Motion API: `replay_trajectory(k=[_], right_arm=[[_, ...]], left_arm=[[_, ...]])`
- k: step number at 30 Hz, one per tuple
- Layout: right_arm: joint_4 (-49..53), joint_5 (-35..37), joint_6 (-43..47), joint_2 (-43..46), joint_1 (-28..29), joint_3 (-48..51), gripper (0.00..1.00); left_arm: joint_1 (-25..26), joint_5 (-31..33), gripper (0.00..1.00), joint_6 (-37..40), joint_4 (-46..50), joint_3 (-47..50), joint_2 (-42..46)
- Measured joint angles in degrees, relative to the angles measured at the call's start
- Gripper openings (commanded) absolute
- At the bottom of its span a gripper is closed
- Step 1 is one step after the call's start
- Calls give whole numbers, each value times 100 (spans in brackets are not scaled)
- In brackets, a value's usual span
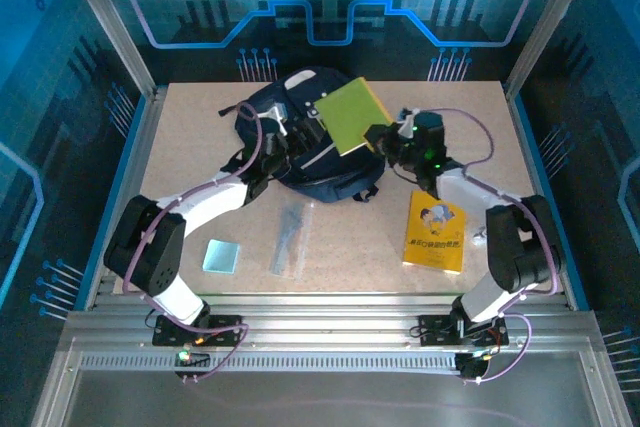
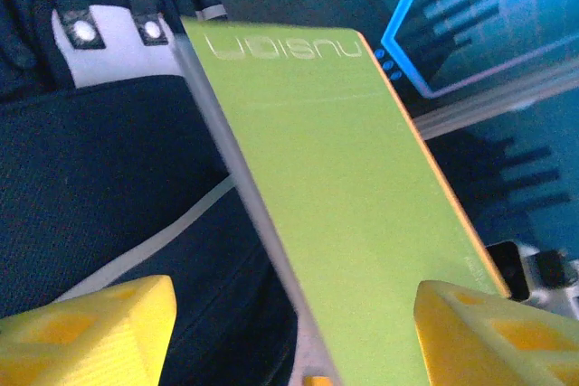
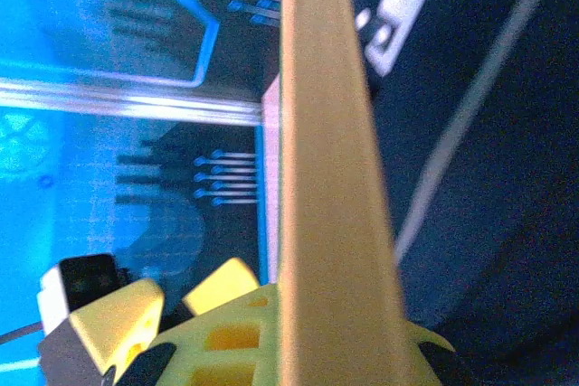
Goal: Pack the student bag
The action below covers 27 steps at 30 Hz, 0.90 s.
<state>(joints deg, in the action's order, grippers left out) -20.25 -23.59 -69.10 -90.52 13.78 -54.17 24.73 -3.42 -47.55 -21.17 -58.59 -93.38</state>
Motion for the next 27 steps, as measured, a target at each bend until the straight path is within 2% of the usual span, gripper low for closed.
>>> replay_trajectory(k=[9,15,19,23,27], right_arm=[[2068,-155,1569,1082,-1351,127,0],[2894,-203,2199,1757,-1908,229,0],[3165,-238,2382,2033,-2116,297,0],[3198,-284,2444,2140,-2251,474,0],[3226,-367,2426,2116,-2286,643,0]], left_arm=[[201,-267,68,2245,2413,-2184,-1335],[476,-155,66,3458,3788,-3661,-2433],[542,-9,71,4004,4485,-4334,-3067],[555,85,76,4310,4990,-4553,-3429],[586,291,76,4487,5370,-4916,-3738]])
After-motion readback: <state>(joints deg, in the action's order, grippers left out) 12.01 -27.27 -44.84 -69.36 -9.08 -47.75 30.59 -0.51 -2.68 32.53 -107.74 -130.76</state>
